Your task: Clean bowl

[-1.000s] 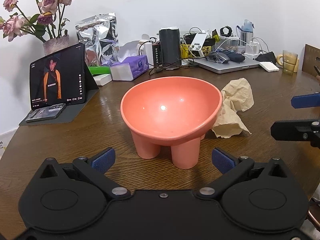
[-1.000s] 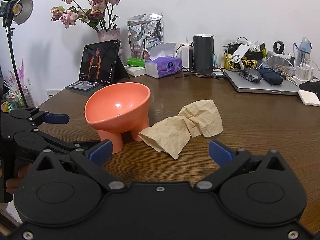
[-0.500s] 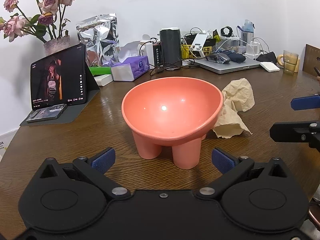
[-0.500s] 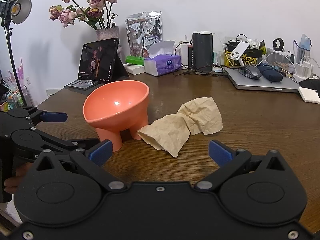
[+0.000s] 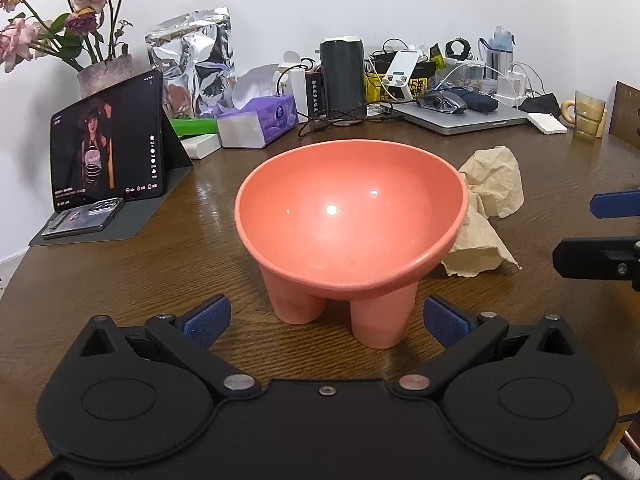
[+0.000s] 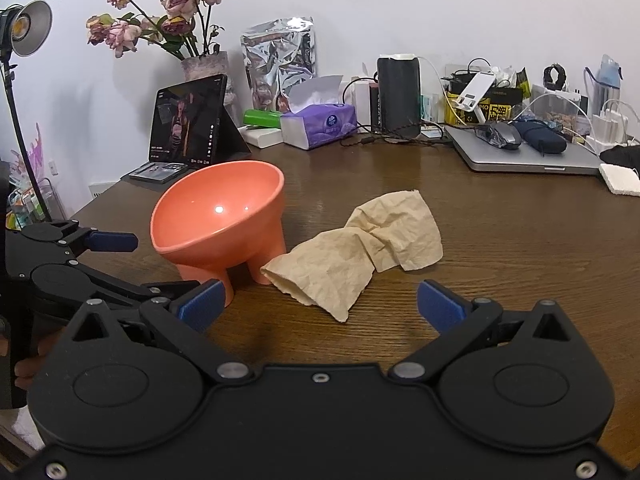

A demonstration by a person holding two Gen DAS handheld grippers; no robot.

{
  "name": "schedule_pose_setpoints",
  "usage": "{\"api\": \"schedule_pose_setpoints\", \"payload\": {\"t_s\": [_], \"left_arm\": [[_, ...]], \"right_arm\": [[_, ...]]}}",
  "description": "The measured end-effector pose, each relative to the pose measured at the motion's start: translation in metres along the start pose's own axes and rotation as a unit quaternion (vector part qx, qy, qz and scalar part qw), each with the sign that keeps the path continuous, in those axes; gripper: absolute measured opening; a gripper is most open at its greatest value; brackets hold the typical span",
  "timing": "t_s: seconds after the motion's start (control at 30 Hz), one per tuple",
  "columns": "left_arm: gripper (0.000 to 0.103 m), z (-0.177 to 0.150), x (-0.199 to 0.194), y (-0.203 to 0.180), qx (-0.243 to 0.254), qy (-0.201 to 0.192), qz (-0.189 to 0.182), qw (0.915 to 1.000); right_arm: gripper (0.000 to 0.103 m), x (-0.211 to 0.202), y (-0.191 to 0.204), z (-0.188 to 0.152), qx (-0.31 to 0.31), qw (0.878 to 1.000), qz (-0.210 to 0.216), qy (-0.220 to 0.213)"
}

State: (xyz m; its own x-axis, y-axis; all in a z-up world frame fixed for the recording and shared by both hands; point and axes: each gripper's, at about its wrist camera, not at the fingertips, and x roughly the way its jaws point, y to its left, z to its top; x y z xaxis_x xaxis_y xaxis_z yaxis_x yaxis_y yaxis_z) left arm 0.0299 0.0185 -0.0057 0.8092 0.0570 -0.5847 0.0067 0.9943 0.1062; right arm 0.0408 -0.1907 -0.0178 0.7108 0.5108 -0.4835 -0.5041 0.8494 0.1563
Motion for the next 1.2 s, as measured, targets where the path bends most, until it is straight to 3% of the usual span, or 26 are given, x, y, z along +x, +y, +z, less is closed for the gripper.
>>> {"api": "schedule_pose_setpoints", "payload": {"t_s": [0.9,1.2], "left_arm": [[0.103,0.005,0.033,0.008,0.014,0.004,-0.038,0.9992],[0.103,0.009,0.046,0.015,0.026,0.006,-0.069,0.9972]], "right_arm": [[0.103,0.017,-0.009,0.006,0.024,1.000,0.003,0.003],[0.103,0.018,-0.011,0.009,0.033,0.999,0.002,-0.001]]}}
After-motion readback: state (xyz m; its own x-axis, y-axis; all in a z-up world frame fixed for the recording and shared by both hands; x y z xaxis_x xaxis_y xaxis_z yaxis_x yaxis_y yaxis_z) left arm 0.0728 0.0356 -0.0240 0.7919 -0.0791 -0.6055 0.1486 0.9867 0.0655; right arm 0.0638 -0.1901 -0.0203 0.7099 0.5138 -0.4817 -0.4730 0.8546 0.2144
